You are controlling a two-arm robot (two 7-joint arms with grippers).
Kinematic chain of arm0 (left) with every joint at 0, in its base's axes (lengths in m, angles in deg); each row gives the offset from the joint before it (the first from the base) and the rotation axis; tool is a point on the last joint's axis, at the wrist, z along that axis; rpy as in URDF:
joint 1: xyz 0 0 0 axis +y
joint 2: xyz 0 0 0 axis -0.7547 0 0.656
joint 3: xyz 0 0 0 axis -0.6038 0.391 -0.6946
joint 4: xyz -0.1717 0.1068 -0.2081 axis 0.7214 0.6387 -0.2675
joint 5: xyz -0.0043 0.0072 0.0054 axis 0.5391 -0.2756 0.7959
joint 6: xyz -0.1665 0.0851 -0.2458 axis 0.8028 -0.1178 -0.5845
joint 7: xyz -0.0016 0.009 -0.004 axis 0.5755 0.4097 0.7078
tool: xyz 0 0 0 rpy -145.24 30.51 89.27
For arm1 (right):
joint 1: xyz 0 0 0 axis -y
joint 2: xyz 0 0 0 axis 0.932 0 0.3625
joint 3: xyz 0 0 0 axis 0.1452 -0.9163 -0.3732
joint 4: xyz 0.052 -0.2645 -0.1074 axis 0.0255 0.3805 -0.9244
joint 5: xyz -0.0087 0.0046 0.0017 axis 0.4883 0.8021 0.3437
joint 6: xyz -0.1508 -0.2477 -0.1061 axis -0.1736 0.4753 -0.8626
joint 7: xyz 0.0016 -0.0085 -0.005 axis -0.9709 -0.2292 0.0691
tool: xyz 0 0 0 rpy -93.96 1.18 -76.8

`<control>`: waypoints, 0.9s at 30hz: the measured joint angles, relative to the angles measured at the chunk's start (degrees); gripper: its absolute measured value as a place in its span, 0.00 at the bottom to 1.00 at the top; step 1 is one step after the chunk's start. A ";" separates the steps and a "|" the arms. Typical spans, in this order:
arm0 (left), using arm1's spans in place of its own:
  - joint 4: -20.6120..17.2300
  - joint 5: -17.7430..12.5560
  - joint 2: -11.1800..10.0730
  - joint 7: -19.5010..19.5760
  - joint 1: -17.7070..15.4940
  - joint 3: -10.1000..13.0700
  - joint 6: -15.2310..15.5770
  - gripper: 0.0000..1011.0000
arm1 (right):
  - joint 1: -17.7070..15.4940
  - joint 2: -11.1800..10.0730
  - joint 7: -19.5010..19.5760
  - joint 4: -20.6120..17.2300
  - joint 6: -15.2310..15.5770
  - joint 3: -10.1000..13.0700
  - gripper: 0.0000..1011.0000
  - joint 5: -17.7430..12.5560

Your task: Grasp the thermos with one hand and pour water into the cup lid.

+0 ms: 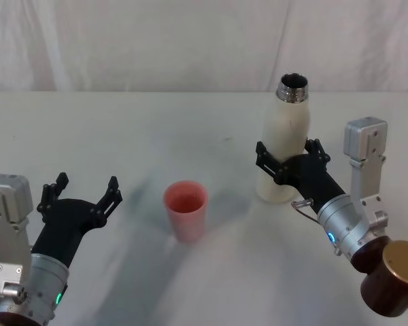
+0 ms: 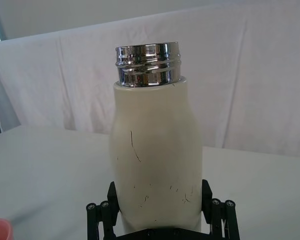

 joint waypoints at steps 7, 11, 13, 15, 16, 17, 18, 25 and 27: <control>0.00 0.00 0.00 0.00 0.00 0.00 0.00 0.99 | 0.10 -0.03 0.11 0.31 0.00 -0.06 0.96 0.10; 0.00 0.00 0.00 0.00 0.00 0.00 0.00 0.99 | 0.21 -0.02 0.18 0.61 0.00 -0.08 0.96 0.19; 0.00 0.00 0.00 0.00 0.00 0.00 0.00 0.99 | 0.24 0.00 0.20 0.75 0.01 -0.08 0.96 0.21; 0.00 0.00 0.00 0.01 0.00 0.00 0.00 0.99 | 0.25 0.05 0.21 0.82 0.01 -0.07 0.96 0.22; 0.00 0.00 0.00 0.00 0.00 0.00 0.00 0.99 | 0.25 0.05 0.21 0.82 0.01 -0.07 0.96 0.22; 0.00 0.00 0.00 0.00 0.00 0.00 0.00 0.99 | 0.25 0.08 0.22 0.89 0.01 -0.06 0.96 0.22; 0.00 0.00 0.00 0.00 0.00 0.00 0.00 0.99 | 0.25 0.09 0.23 0.92 0.01 -0.05 0.96 0.22; 0.00 0.00 0.00 0.00 0.00 0.00 0.00 0.99 | 0.25 0.14 0.25 1.04 0.01 0.00 0.96 0.21; 0.00 0.00 0.00 0.00 0.00 0.00 0.00 0.99 | 0.25 0.14 0.25 1.05 0.01 0.02 0.96 0.21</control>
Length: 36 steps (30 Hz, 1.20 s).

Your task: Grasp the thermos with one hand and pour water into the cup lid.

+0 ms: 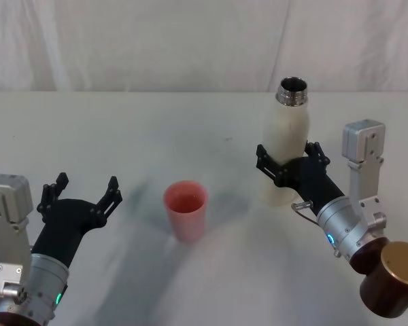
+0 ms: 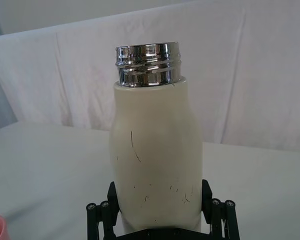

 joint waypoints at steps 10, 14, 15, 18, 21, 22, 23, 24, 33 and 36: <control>0.00 0.00 0.00 0.00 0.00 0.00 0.00 0.99 | -0.05 0.08 0.10 0.05 0.06 0.02 0.99 0.08; 0.00 0.00 0.00 0.00 0.00 0.00 0.00 0.99 | -0.17 0.07 0.15 0.05 0.19 0.02 0.99 0.20; 0.00 0.00 0.00 0.00 0.00 0.00 0.00 0.99 | -0.18 0.06 0.15 0.04 0.22 0.02 0.99 0.21; 0.00 0.00 0.00 0.00 0.00 0.00 0.00 0.99 | -0.25 -0.02 0.15 -0.05 0.28 0.08 0.99 0.22; 0.00 0.00 0.00 0.00 0.00 0.00 0.00 0.99 | -0.35 -0.09 0.15 -0.20 0.32 0.15 0.99 0.22; 0.00 0.00 0.00 0.00 0.00 0.00 0.00 0.99 | -0.42 -0.17 0.15 -0.32 0.34 0.20 0.99 0.20; 0.00 0.00 0.00 0.00 0.00 0.00 0.00 0.99 | -0.46 -0.20 0.15 -0.36 0.34 0.24 0.99 0.19; 0.00 0.00 0.00 0.00 0.00 0.00 0.00 0.99 | -0.52 -0.25 0.14 -0.43 0.34 0.28 0.99 0.19; 0.00 0.00 0.00 0.00 0.00 0.00 0.00 0.99 | -1.40 -0.92 0.07 -1.80 0.65 0.79 0.99 -0.03; 0.00 0.00 0.00 0.00 0.00 0.00 0.00 0.99 | -1.54 -1.06 0.03 -2.11 0.74 0.84 0.99 -0.08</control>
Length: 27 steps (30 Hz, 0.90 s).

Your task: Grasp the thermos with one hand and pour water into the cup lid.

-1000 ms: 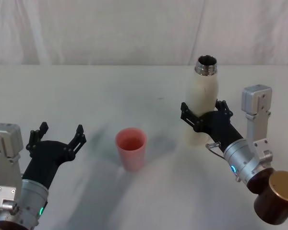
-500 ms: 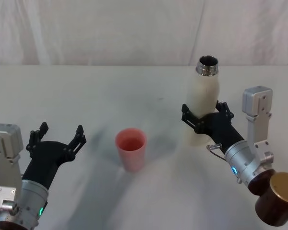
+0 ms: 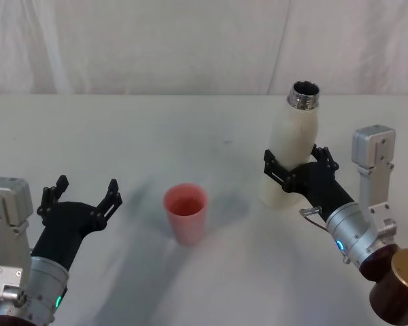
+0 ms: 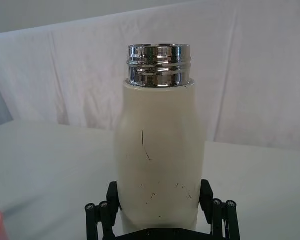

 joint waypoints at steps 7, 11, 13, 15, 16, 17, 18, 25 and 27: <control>0.00 0.00 0.00 0.00 0.00 0.00 0.00 0.99 | -0.13 -0.25 -0.19 -0.46 0.11 -0.01 0.99 -0.10; 0.00 0.00 0.00 0.00 0.00 0.00 0.00 0.99 | -0.51 -0.46 -0.36 -1.15 0.19 -0.13 0.99 -0.10; 0.00 0.00 0.00 0.00 0.00 0.00 0.00 0.99 | -0.75 -0.56 -0.39 -1.53 0.20 -0.19 0.99 -0.12; 0.00 0.00 0.00 0.00 0.00 0.00 0.00 0.99 | -1.15 -0.65 -0.41 -2.11 0.20 -0.26 0.99 -0.13; 0.00 0.00 0.00 0.00 0.00 0.00 0.00 0.99 | -1.51 -0.75 -0.41 -2.61 0.20 -0.31 0.99 -0.15; 0.00 0.00 0.00 0.00 0.00 0.00 0.00 0.99 | -1.69 -0.78 -0.41 -2.83 0.20 -0.34 0.99 -0.15; 0.00 0.00 0.00 0.00 0.00 0.00 0.00 0.99 | -1.84 -0.82 -0.42 -3.04 0.20 -0.34 0.99 -0.16; 0.00 0.00 0.00 0.00 0.00 0.00 0.00 0.99 | -3.98 -1.37 -0.40 -5.60 0.22 -0.50 0.99 -0.17; 0.00 0.00 0.00 0.00 0.00 0.00 0.00 0.99 | -4.81 -1.59 -0.36 -6.65 0.20 -0.61 0.99 -0.17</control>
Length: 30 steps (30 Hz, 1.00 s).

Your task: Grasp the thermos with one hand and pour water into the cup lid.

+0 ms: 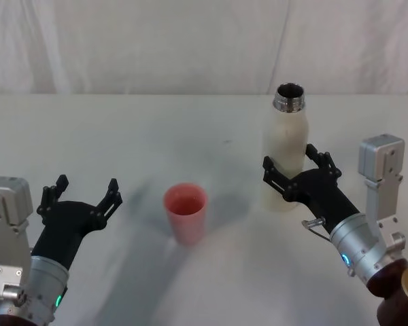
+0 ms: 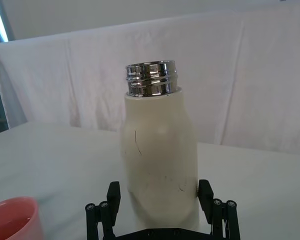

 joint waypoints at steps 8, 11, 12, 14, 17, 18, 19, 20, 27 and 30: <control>0.00 0.00 0.00 0.00 0.00 0.00 0.00 0.99 | -2.83 -0.82 0.04 -2.74 -0.45 0.32 0.99 -0.27; 0.00 0.00 0.00 0.00 0.00 0.00 0.00 0.99 | -3.90 -1.23 0.02 -3.63 -0.64 0.70 0.99 -0.58; 0.00 0.00 0.00 0.00 0.00 0.00 0.00 0.99 | -3.90 -1.23 0.02 -3.63 -0.64 0.70 0.99 -0.58; 0.00 0.00 0.00 0.00 0.00 0.00 0.00 0.99 | -4.55 -1.50 0.02 -4.12 -0.70 0.97 0.99 -0.73; 0.00 0.00 0.00 0.00 0.00 0.00 0.00 0.99 | -5.48 -1.90 0.03 -4.84 -0.78 1.41 0.99 -0.94; 0.00 0.00 0.00 0.00 0.00 0.00 0.00 0.99 | -5.48 -1.90 0.03 -4.84 -0.78 1.41 0.99 -0.94; 0.00 0.00 0.00 0.00 0.00 0.00 0.00 0.99 | -5.87 -2.07 0.06 -5.19 -0.80 1.63 0.99 -0.99; 0.00 0.00 0.00 0.00 0.00 0.00 0.00 0.99 | -6.03 -2.13 0.08 -5.34 -0.82 1.71 0.99 -1.02; 0.00 0.00 0.00 0.00 0.00 0.00 0.00 0.99 | -7.92 -2.92 0.56 -7.26 -1.12 2.50 0.99 -0.86; 0.00 0.00 0.00 0.00 0.00 0.00 0.00 0.99 | -9.11 -3.24 1.15 -8.33 -1.49 2.98 0.99 -0.24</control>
